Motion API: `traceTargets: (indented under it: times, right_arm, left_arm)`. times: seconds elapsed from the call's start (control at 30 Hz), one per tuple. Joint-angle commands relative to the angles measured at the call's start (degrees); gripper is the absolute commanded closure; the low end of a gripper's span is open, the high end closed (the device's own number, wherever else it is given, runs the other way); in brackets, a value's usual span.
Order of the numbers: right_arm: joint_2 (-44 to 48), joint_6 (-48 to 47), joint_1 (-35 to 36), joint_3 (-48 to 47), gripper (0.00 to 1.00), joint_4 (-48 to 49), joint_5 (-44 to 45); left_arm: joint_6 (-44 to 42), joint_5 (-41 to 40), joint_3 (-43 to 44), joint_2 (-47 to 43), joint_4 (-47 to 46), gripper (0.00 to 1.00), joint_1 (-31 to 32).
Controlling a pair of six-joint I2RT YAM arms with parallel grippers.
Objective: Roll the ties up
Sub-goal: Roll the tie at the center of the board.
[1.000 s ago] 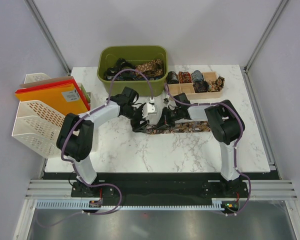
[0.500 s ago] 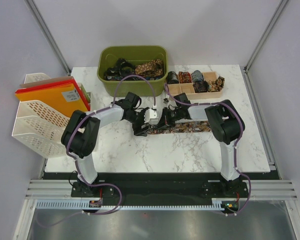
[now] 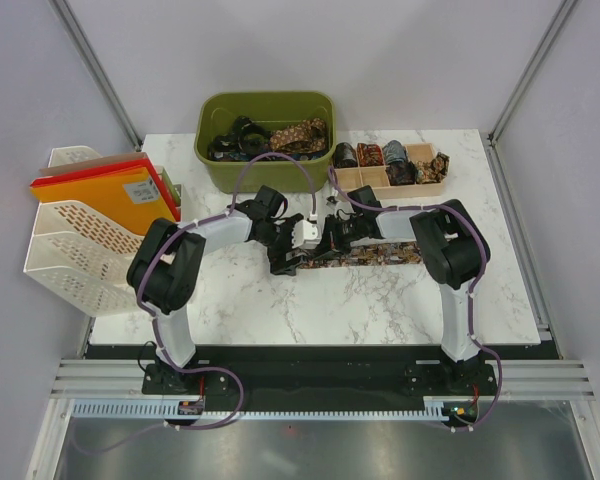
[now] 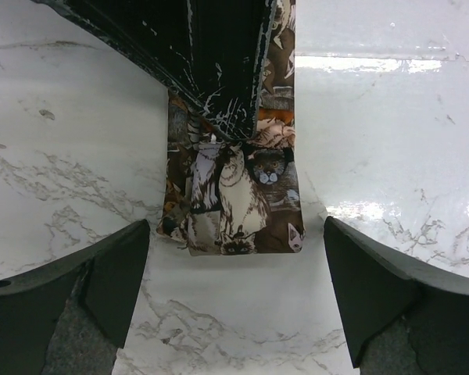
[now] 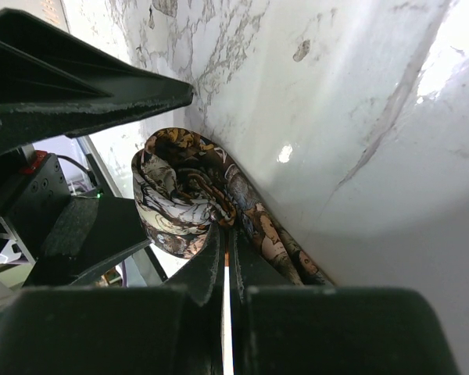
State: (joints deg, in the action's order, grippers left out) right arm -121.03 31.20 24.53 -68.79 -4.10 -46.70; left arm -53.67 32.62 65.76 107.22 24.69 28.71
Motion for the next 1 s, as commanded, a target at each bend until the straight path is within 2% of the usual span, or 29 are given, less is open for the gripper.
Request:
traceTargets:
  times: [0.0,0.33,0.57,0.8,0.97]
  right_arm:
    - [-0.26,-4.13,-0.54,1.91,1.0,-3.55,7.41]
    - [0.18,-4.31,-0.37,1.82,1.0,-2.93,7.32]
    - [0.18,-3.95,-0.36,1.91,1.0,-2.49,7.5]
    - [0.53,-3.6,-0.28,1.73,1.0,-2.41,7.41]
    - [0.54,-3.52,-0.36,1.56,1.0,-2.23,7.32]
  left_arm:
    - [-1.26,-0.8,2.01,0.97,-1.66,0.0,0.12]
    - [-1.17,-0.63,2.88,0.89,-1.84,0.0,0.03]
    - [-4.25,2.45,3.76,0.45,2.55,0.0,0.12]
    - [-4.16,1.3,5.35,2.03,4.49,0.09,0.73]
    - [-4.07,0.95,5.43,2.38,4.58,0.06,0.91]
